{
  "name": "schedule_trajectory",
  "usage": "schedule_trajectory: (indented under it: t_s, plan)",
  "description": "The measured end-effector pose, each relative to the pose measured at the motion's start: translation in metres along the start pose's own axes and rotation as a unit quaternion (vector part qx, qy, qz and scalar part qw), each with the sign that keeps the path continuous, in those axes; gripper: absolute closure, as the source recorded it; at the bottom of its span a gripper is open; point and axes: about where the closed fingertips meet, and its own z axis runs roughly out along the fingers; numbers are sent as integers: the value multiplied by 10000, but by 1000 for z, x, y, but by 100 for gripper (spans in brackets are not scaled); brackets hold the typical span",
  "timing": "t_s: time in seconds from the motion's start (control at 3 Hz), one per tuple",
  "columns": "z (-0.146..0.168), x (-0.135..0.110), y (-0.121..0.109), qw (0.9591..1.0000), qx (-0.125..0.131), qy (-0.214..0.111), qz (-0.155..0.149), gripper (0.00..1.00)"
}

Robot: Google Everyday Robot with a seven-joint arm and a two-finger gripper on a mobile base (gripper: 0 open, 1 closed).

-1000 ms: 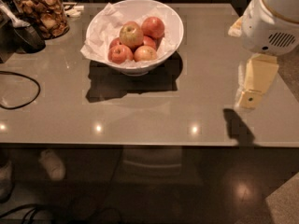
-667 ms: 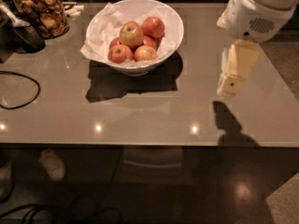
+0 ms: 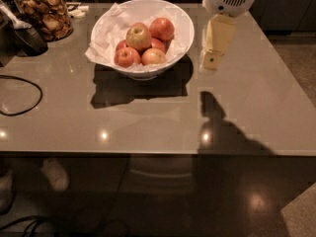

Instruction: Pick apple from white bowl

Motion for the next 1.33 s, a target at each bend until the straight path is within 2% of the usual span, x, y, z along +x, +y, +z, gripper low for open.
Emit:
schedule_trajectory:
  t_s: [0.33,0.67,1.0,1.33]
  plan:
    - [12,-10,-13,9998,-6,-109,166,0]
    - [31,-30,-37,9994,-156,-229,203,0]
    - [41,-50,-58,9989,-227,-359,203,0]
    - [46,-68,-70,9986,-230,-482,63,0]
